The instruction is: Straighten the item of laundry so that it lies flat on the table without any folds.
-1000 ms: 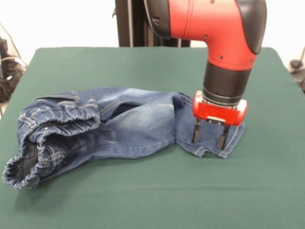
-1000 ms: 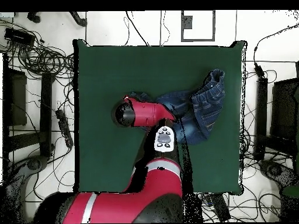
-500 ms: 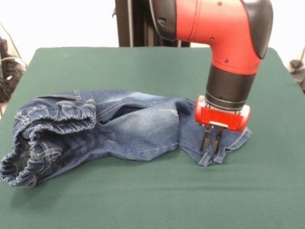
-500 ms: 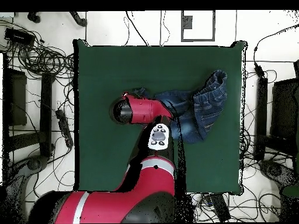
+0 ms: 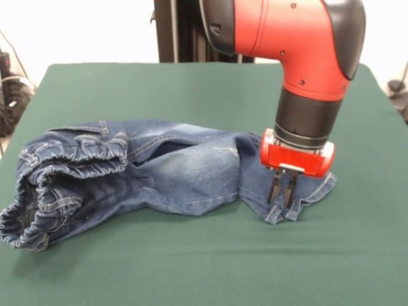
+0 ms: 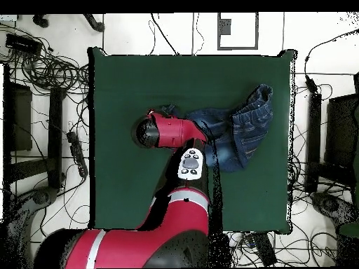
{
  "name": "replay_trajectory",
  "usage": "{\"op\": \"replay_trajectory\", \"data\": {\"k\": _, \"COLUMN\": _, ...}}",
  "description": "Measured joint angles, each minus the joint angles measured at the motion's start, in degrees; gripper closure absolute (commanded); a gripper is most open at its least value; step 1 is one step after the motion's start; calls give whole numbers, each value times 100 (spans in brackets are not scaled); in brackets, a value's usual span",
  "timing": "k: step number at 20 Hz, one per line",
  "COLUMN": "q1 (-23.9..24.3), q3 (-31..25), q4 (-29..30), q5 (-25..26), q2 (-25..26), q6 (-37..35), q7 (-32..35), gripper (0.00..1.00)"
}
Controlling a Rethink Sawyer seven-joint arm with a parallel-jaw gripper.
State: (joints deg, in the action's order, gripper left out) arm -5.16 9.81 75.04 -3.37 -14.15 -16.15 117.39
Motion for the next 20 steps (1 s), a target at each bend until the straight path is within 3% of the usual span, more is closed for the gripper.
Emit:
{"op": "replay_trajectory", "data": {"k": 5, "q1": 7, "q3": -17, "q4": 178, "q5": -17, "q2": -161, "q6": 4, "q7": 0, "gripper": 100}}
{"op": "replay_trajectory", "data": {"k": 16, "q1": 24, "q3": -46, "q4": 515, "q5": -319, "q2": -1342, "q6": -510, "q7": 0, "gripper": 100}}
{"op": "replay_trajectory", "data": {"k": 20, "q1": 21, "q3": -52, "q4": 515, "q5": -450, "q2": -1502, "q6": -519, "q7": 0, "gripper": 100}}
